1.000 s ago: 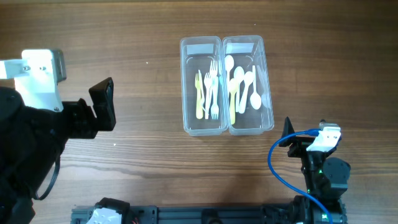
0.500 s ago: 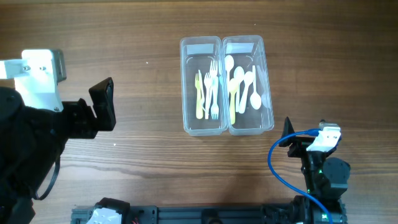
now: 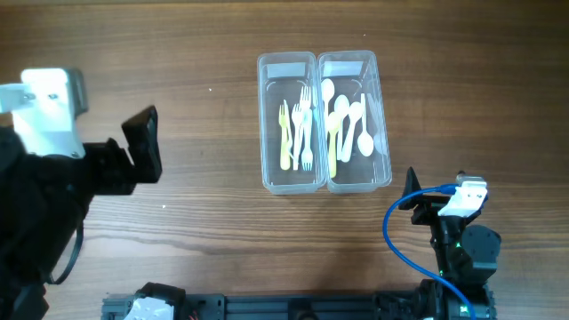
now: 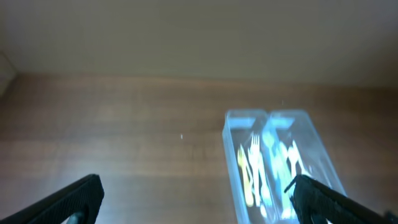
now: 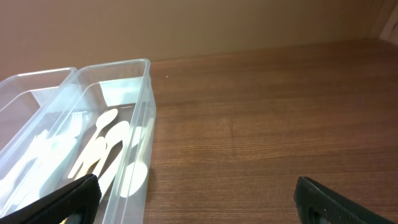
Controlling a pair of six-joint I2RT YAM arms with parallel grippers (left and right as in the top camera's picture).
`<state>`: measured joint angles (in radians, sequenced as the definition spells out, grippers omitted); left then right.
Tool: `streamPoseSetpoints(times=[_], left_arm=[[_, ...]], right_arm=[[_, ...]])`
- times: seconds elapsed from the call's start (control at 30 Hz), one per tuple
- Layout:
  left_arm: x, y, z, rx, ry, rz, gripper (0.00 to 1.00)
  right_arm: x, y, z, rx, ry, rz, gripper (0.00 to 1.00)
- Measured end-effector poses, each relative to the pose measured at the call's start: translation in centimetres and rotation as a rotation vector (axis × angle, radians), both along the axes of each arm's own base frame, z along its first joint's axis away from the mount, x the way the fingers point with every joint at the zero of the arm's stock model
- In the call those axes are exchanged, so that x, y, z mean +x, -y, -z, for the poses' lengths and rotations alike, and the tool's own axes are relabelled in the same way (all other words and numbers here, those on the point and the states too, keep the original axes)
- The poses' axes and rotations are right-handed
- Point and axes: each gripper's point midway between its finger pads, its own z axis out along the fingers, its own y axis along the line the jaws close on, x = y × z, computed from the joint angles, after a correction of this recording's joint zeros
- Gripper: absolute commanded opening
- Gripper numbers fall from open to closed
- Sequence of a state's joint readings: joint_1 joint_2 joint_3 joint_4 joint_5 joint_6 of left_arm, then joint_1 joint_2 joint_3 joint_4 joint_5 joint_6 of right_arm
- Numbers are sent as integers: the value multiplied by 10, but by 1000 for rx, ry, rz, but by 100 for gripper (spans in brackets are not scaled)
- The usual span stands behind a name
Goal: Pack container
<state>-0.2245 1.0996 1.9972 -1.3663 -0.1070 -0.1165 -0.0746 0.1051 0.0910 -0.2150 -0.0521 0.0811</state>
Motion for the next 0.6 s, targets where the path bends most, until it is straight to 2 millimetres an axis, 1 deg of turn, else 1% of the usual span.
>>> streamPoseSetpoints(times=[0.13,0.3,0.37,0.43,0.6], left_arm=[[0,-10,-19,-29,122,-42,100],[-11,-24,-16,-46,224,-95,100],[-13,-28,-9,-49,257,-116,100],[-12,-32,3,-51,288,-133,100],[-5,-34,46,-53,313,-143,100]], right_arm=[[0,0,0,0,0,0,100],[0,0,0,0,0,0,100],[0,0,0,0,0,0,100],[0,0,0,0,1,0,100],[0,0,1,0,0,0,100]])
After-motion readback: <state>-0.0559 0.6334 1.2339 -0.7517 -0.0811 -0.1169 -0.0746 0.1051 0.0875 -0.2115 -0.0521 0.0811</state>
